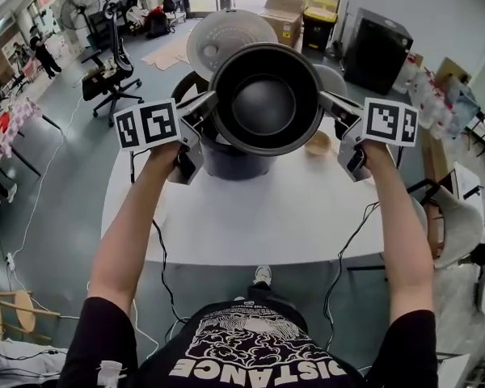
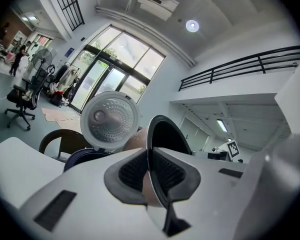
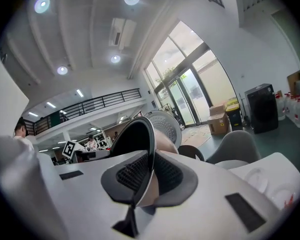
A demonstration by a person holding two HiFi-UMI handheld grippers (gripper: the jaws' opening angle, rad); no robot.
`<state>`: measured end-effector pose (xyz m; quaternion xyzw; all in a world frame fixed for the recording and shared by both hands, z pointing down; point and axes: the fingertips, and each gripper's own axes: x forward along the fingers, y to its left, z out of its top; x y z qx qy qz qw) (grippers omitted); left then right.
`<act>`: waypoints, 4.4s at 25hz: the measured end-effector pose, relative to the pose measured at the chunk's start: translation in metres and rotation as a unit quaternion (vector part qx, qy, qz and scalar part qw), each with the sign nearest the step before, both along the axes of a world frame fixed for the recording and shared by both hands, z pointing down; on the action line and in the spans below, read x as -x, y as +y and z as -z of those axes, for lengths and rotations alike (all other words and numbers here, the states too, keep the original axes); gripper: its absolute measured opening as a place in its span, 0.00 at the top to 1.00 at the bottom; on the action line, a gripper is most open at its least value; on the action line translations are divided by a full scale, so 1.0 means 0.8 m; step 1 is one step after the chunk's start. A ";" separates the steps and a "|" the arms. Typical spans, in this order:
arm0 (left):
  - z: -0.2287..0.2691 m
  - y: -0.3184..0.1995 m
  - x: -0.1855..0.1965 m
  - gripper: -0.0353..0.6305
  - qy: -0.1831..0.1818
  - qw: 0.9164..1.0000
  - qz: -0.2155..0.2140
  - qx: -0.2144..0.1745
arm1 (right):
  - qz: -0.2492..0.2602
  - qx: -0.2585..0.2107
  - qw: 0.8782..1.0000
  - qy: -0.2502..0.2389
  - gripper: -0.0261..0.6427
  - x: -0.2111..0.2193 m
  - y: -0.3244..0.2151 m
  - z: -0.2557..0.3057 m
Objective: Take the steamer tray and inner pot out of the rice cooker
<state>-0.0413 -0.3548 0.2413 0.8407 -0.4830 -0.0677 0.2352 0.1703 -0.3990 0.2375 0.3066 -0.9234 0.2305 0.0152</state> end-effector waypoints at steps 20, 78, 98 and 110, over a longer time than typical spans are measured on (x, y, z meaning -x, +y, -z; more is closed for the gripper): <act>-0.020 0.088 -0.234 0.88 0.011 0.982 -0.187 0.012 | -0.196 0.016 0.980 -0.004 0.89 -0.235 0.193 -0.013; -0.376 -0.043 -0.380 0.88 0.036 0.938 -0.061 0.338 | -0.068 0.360 0.930 0.010 0.88 -0.387 -0.019 -0.386; -0.286 -0.041 -0.371 0.80 -0.129 0.966 -0.065 0.215 | -0.079 0.208 0.956 0.192 0.84 -0.395 -0.013 -0.314; -0.164 -0.012 -0.353 0.85 -0.185 0.978 -0.042 0.088 | -0.097 0.075 0.973 0.194 0.91 -0.331 0.018 -0.180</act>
